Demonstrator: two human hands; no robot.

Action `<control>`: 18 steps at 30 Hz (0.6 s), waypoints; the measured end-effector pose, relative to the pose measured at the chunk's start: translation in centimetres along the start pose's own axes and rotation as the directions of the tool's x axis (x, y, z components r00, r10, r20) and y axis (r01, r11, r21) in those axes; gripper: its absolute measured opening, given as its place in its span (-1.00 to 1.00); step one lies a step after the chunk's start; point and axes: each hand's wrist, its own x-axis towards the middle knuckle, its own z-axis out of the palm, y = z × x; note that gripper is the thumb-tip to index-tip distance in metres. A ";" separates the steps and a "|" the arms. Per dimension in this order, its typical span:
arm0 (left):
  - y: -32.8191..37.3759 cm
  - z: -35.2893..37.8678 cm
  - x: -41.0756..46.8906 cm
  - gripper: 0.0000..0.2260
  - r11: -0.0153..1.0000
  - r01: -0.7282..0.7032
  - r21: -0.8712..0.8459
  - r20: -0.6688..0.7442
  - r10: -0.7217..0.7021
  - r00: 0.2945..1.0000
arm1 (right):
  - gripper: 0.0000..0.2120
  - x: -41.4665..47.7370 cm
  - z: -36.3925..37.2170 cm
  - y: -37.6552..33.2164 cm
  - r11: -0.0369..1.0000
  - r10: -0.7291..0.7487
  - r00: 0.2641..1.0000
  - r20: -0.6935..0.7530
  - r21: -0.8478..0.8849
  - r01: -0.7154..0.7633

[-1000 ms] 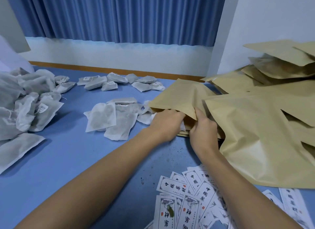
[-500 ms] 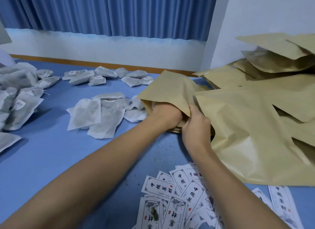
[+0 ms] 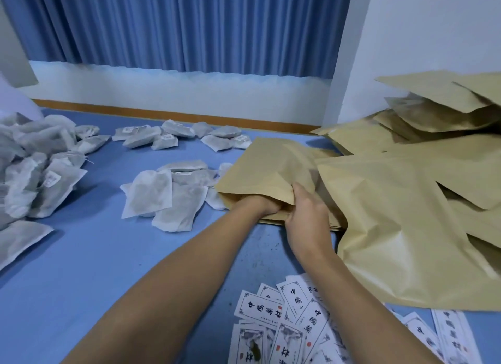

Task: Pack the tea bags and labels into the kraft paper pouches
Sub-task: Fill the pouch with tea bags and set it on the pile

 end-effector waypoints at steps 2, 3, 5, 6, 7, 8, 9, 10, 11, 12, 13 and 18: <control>0.6 0.4 -1.4 -0.82 0.988 -0.154 -0.028 -0.128 0.150 0.980 | -0.57 0.1 0.0 0.3 1.000 0.025 1.000 -0.005 -0.001 -0.025; 0.5 0.6 -2.4 -0.82 0.975 -0.224 -0.012 -0.160 0.219 0.962 | -0.57 0.1 -0.1 0.4 0.999 0.039 0.999 -0.003 0.008 -0.039; -0.5 0.8 -4.6 -0.79 0.948 -0.307 0.080 -0.198 0.317 0.928 | -0.56 0.1 -0.1 0.3 0.999 0.040 0.999 0.006 0.029 -0.040; -1.2 0.8 -5.8 -0.83 0.931 -0.339 0.134 -0.235 0.362 0.902 | -0.56 0.2 -0.2 0.2 0.999 0.041 0.999 0.006 0.030 -0.042; -1.8 0.6 -7.2 -0.84 0.908 -0.381 0.176 -0.312 0.418 0.853 | -0.55 0.1 -0.2 0.2 0.998 0.051 0.999 0.002 0.029 -0.051; -2.1 0.2 -8.5 -0.82 0.877 -0.431 0.214 -0.421 0.481 0.769 | -0.55 0.1 -0.3 0.1 0.997 0.066 0.998 -0.009 0.033 -0.066; -2.3 -0.3 -9.5 -0.80 0.848 -0.470 0.244 -0.553 0.520 0.651 | -0.54 0.1 -0.3 0.1 0.996 0.084 0.996 -0.021 0.036 -0.083; -2.3 -1.0 -10.4 -0.78 0.851 -0.472 0.230 -0.677 0.488 0.551 | -0.53 0.1 -0.4 0.1 0.994 0.106 0.994 -0.025 0.034 -0.105; -2.5 -1.6 -10.9 -0.77 0.882 -0.443 0.163 -0.775 0.392 0.495 | -0.52 0.1 -0.4 0.2 0.991 0.131 0.991 -0.024 0.024 -0.131; -2.7 -2.2 -11.3 -0.76 0.919 -0.384 0.085 -0.831 0.278 0.481 | -0.51 0.1 -0.4 0.2 0.988 0.154 0.988 -0.024 0.006 -0.154; -3.0 -2.7 -11.4 -0.78 0.951 -0.309 0.015 -0.846 0.177 0.503 | -0.49 0.1 -0.4 0.2 0.986 0.168 0.985 -0.026 -0.013 -0.169; -5.9 -2.9 -10.4 -0.71 0.987 0.068 0.144 -0.462 0.006 0.887 | -0.44 0.0 -0.4 0.1 0.985 0.173 0.985 -0.025 -0.025 -0.173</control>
